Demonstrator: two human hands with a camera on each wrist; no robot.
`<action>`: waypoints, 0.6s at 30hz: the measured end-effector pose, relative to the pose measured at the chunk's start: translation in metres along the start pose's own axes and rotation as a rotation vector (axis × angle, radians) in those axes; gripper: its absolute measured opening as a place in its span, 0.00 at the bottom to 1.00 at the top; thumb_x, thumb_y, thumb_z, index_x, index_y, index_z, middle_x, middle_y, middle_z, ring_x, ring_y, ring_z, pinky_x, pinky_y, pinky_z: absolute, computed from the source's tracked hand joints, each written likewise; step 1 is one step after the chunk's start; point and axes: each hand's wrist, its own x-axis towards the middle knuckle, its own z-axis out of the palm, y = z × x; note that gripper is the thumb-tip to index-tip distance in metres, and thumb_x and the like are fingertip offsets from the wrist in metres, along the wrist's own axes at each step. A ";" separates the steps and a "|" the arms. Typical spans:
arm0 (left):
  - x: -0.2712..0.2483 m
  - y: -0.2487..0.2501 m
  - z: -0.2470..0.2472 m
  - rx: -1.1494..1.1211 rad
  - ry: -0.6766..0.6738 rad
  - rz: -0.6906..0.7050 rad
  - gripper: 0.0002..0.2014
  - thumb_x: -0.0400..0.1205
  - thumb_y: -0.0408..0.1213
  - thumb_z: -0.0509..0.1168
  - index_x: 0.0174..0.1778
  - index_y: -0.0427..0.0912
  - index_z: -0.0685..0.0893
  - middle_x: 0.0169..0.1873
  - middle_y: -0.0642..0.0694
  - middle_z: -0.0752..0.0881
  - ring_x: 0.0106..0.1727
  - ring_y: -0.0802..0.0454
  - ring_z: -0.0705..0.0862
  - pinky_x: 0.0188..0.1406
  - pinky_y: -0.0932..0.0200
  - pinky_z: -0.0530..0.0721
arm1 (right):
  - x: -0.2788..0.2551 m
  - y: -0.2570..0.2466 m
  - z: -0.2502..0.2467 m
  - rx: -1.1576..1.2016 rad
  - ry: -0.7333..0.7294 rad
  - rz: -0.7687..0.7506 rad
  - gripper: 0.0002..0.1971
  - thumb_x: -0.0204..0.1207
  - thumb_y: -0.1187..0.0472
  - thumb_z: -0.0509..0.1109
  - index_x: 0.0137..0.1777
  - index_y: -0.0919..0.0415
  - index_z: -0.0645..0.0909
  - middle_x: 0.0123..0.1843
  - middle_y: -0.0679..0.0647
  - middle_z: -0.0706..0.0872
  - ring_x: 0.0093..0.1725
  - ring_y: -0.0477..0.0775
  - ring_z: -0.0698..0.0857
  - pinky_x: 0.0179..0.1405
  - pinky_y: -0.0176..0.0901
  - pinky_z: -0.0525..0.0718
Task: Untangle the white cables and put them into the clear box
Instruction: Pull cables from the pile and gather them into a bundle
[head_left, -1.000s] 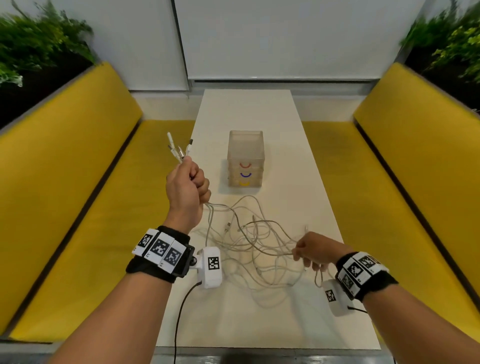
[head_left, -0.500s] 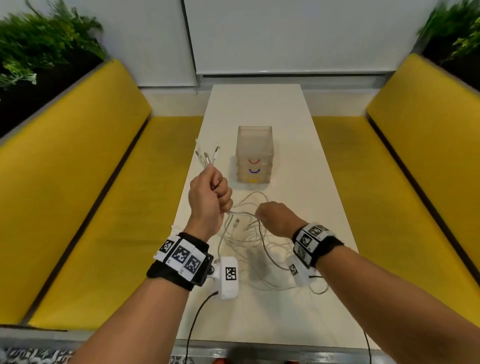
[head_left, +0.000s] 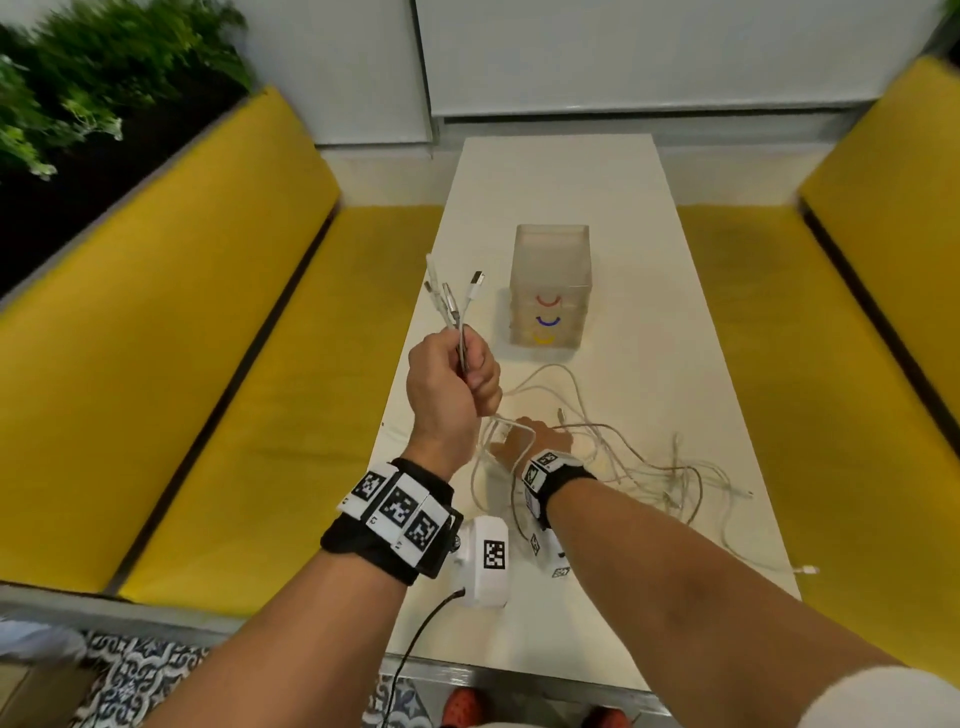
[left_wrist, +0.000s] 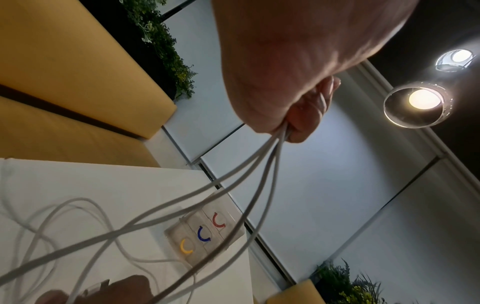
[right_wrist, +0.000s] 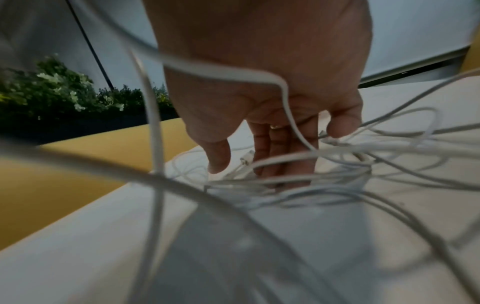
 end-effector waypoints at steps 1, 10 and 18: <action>0.000 0.002 -0.001 0.014 -0.002 0.019 0.19 0.82 0.29 0.47 0.23 0.43 0.68 0.19 0.49 0.62 0.20 0.53 0.57 0.22 0.64 0.53 | 0.000 -0.002 0.004 -0.018 0.001 0.006 0.19 0.78 0.39 0.62 0.58 0.50 0.83 0.57 0.51 0.89 0.61 0.61 0.87 0.62 0.57 0.75; 0.003 0.008 -0.007 0.070 0.021 0.068 0.18 0.89 0.31 0.50 0.31 0.43 0.70 0.23 0.48 0.64 0.22 0.54 0.59 0.21 0.61 0.56 | -0.006 0.004 -0.029 0.355 0.008 0.048 0.13 0.80 0.49 0.69 0.47 0.59 0.86 0.48 0.57 0.88 0.53 0.63 0.87 0.60 0.55 0.82; 0.024 0.019 0.011 0.175 0.048 0.150 0.16 0.86 0.30 0.50 0.32 0.45 0.67 0.22 0.51 0.63 0.23 0.52 0.59 0.23 0.55 0.61 | -0.070 0.039 -0.176 1.178 0.149 -0.299 0.05 0.87 0.65 0.64 0.49 0.63 0.80 0.37 0.59 0.88 0.32 0.58 0.86 0.31 0.45 0.78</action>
